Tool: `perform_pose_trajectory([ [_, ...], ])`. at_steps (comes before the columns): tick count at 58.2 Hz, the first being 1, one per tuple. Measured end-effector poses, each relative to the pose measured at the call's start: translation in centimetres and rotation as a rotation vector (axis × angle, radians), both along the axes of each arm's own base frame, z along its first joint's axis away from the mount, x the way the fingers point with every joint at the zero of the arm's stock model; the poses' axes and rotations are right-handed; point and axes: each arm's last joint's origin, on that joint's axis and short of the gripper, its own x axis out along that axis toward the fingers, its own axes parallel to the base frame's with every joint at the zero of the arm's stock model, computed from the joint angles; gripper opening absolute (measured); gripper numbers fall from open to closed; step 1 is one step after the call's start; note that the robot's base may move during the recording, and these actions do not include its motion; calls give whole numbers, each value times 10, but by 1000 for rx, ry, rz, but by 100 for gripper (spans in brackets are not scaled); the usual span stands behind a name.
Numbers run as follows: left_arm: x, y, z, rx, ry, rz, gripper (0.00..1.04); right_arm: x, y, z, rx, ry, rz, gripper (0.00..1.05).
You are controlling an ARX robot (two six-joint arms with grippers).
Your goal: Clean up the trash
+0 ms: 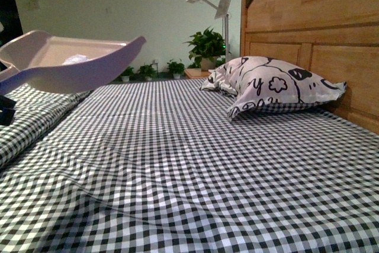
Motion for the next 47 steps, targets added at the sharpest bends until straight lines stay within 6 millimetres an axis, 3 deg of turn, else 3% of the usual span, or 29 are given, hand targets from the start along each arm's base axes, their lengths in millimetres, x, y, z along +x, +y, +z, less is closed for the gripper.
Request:
perform_pose_trajectory([
  [13,-66,-11,18,-63,-93,12,26,-64,0,14,14,-89,60,20],
  [23,-111,-14,28,-110,-147,50,26,-101,1,22,26,-139,95,20],
  [36,-151,-15,29,-158,-159,30,26,-127,2,26,31,-166,145,20],
  [47,-157,-14,24,-175,-155,43,26,-132,2,25,41,-155,146,20],
])
